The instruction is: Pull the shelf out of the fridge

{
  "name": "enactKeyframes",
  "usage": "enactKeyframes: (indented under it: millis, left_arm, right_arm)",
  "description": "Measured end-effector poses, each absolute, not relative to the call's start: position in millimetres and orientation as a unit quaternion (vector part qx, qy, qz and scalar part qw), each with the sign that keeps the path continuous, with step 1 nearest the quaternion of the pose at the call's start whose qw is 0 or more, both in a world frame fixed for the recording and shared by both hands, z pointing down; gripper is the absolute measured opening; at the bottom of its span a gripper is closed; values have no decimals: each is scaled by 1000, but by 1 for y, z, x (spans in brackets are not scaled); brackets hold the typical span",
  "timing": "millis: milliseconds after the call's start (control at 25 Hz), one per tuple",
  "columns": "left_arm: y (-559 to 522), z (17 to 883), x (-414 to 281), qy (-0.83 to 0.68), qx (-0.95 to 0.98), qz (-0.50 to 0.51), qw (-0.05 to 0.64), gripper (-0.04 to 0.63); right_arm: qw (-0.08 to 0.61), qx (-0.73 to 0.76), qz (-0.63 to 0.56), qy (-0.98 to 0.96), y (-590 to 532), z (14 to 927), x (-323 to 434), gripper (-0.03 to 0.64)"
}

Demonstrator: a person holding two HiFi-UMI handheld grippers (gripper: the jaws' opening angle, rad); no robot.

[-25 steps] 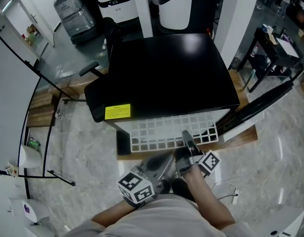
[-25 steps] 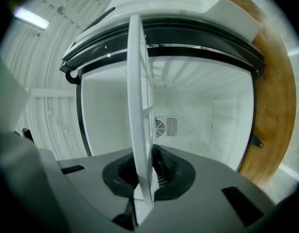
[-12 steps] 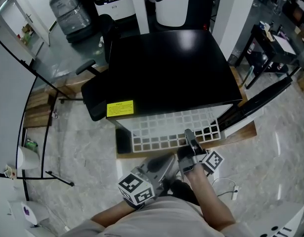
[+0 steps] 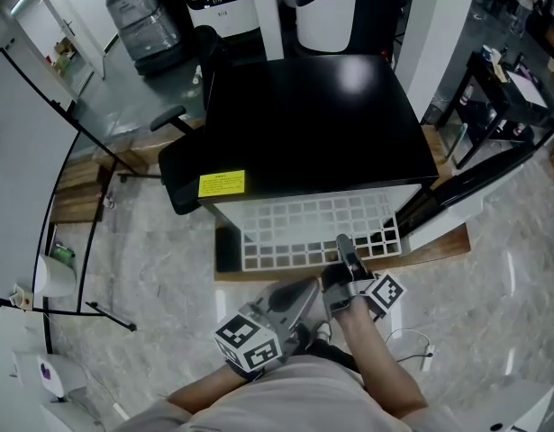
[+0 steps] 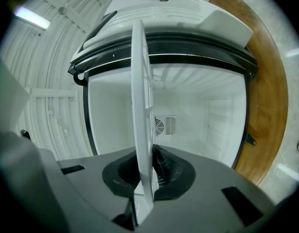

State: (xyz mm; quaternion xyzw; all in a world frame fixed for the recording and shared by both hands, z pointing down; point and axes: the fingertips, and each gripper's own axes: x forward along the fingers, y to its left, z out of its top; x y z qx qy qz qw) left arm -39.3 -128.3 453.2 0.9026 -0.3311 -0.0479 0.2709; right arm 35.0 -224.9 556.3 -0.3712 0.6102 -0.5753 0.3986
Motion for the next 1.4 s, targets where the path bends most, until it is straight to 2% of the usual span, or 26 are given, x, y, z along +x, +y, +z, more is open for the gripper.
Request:
enactKeyframes:
  millis: [320, 840, 1400]
  left_arm:
    - [-111, 451, -34, -339, 901, -48, 265, 6]
    - [-88, 446, -18, -341, 903, -51, 257, 6]
    - [-37, 431, 15, -341, 909, -59, 233, 6]
  right_arm:
    - [411, -363, -585, 597, -209, 551, 34, 44]
    - [385, -338, -602, 612, -164, 550, 36, 44]
    - [386, -291, -630, 608, -90, 525, 57, 46]
